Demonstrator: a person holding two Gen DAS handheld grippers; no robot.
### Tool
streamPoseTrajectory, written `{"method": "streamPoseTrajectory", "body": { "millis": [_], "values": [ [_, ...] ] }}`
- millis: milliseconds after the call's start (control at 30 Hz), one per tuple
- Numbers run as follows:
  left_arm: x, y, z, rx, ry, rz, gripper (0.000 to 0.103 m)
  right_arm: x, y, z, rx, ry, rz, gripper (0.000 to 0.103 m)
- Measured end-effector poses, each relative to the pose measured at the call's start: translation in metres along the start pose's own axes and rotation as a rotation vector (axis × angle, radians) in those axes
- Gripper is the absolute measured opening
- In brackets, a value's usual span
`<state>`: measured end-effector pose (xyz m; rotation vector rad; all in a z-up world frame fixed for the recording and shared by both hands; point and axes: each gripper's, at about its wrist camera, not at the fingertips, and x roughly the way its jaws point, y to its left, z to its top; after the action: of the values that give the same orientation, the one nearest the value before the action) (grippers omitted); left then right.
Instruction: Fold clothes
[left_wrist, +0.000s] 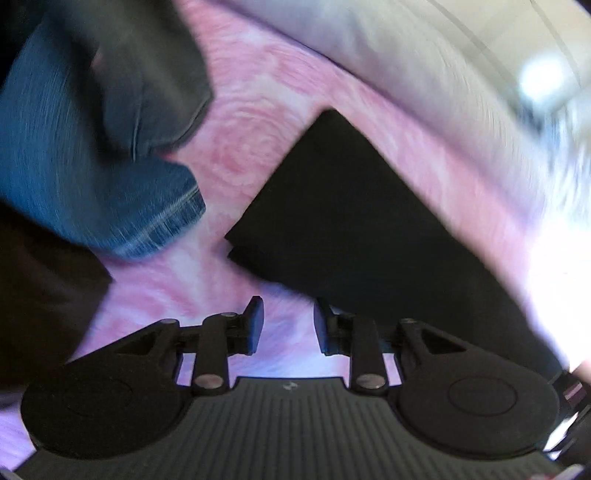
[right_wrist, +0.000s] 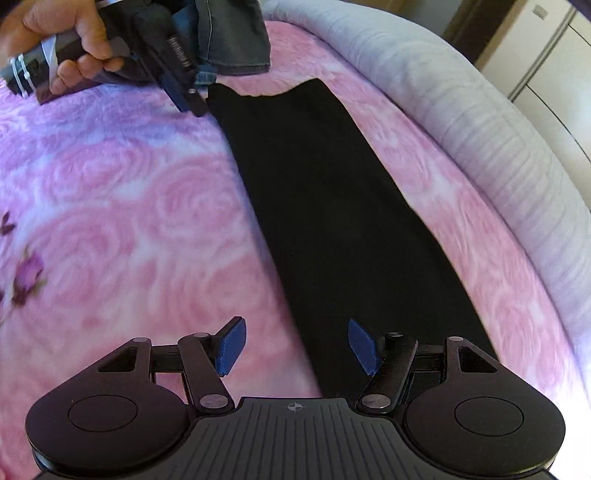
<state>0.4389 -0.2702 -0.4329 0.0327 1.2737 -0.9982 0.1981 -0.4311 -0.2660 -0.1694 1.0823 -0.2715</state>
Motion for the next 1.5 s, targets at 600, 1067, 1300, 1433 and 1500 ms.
{"method": "streamPoseTrajectory", "body": {
  "millis": [600, 1067, 1300, 1433, 1500],
  "values": [
    [0.019, 0.050, -0.014, -0.537, -0.210, -0.179, 0.003, 0.008, -0.035, -0.015, 0.273, 0.065, -0.102, 0.065],
    [-0.042, -0.321, -0.054, 0.762, -0.302, -0.362, 0.002, -0.087, -0.090, -0.159, 0.871, 0.139, -0.257, 0.065],
    [0.090, -0.433, -0.235, 1.093, 0.108, -0.371, 0.012, -0.159, -0.097, -0.256, 1.068, 0.171, -0.364, 0.065],
    [0.108, -0.414, -0.272, 1.125, 0.191, -0.315, 0.014, -0.177, -0.093, -0.305, 1.131, 0.222, -0.371, 0.065],
    [0.091, -0.399, -0.271, 1.120, 0.155, -0.310, 0.014, -0.185, -0.094, -0.315, 1.156, 0.191, -0.356, 0.065]
  ]
}}
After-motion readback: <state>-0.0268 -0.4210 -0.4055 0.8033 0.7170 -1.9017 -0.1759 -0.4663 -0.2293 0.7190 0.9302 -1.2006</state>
